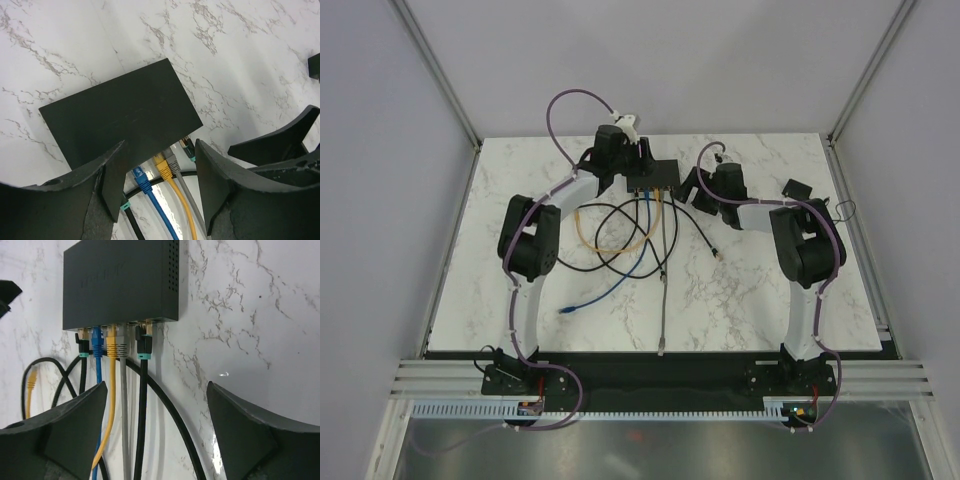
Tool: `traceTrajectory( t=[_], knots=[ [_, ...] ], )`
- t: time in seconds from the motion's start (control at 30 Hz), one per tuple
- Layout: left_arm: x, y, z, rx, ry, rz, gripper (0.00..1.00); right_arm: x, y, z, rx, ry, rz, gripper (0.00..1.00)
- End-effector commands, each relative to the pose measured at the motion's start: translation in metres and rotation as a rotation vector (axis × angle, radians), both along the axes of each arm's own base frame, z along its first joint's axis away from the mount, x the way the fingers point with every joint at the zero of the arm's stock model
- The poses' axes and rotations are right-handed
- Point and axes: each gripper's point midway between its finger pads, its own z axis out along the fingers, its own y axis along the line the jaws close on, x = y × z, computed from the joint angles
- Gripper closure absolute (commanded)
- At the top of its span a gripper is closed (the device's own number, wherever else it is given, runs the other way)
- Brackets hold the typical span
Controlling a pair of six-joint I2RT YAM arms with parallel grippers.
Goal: Pull the plug from the switch port
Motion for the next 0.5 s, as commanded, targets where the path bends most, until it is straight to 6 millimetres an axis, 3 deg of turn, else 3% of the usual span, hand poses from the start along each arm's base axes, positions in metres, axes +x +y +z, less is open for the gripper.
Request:
traceTrajectory(
  t=[0.0,0.1,0.47],
  knots=[
    [0.001,-0.015,0.009,0.062,-0.057,-0.070,0.37,0.012,0.015,0.023,0.181,-0.076,0.038,0.13],
    [0.001,-0.017,0.003,0.095,-0.042,-0.093,0.39,0.013,0.025,0.017,0.249,-0.062,0.072,0.23],
    [0.000,-0.022,-0.010,0.208,-0.039,-0.106,0.43,0.024,0.016,-0.003,0.263,-0.041,0.043,0.52]
  ],
)
